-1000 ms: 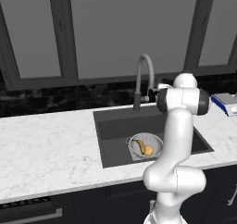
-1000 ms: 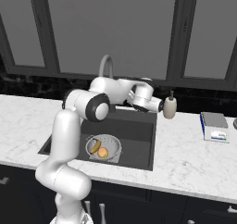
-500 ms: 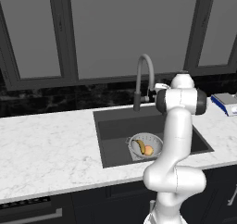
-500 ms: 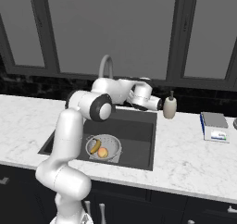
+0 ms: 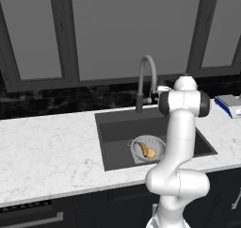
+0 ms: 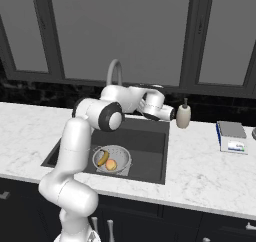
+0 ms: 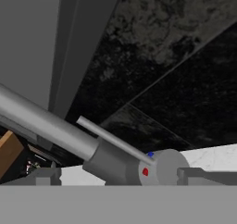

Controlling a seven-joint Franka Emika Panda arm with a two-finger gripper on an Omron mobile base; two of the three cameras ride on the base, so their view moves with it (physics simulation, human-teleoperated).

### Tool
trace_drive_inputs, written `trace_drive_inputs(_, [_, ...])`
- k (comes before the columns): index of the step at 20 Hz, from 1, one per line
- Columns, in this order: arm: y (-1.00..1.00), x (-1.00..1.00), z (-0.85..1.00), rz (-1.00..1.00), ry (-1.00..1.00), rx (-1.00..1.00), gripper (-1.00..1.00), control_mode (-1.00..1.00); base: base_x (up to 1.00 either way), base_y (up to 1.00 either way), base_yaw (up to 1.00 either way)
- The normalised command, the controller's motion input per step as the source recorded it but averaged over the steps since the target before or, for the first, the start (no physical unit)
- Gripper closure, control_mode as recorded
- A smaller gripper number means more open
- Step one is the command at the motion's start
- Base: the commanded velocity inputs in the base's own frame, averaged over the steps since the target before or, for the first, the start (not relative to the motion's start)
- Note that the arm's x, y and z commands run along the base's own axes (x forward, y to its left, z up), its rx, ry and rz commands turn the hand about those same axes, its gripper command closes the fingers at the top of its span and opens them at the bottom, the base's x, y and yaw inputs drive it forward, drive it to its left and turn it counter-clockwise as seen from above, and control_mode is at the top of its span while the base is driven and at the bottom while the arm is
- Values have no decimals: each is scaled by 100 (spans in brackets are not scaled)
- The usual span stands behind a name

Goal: Put the colander in the sink, put the banana, peach in the colander, and turn on the sink faucet and pour water over the colander.

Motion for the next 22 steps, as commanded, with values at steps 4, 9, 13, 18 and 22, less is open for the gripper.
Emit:
trace_drive_inputs(4, [3,0,0,0,0,0,-100,-100,0,0,0])
trace_drive_inputs(9, [4,1,0,0,0,0,-100,-100,0,0,0])
trace_drive_inputs(13, [6,2,0,0,0,0,-100,-100,0,0,0])
trace_drive_inputs(18, [6,2,0,0,0,0,-100,-100,0,0,0])
trace_drive_inputs(22, [2,17,0,0,0,0,-100,-100,0,0,0])
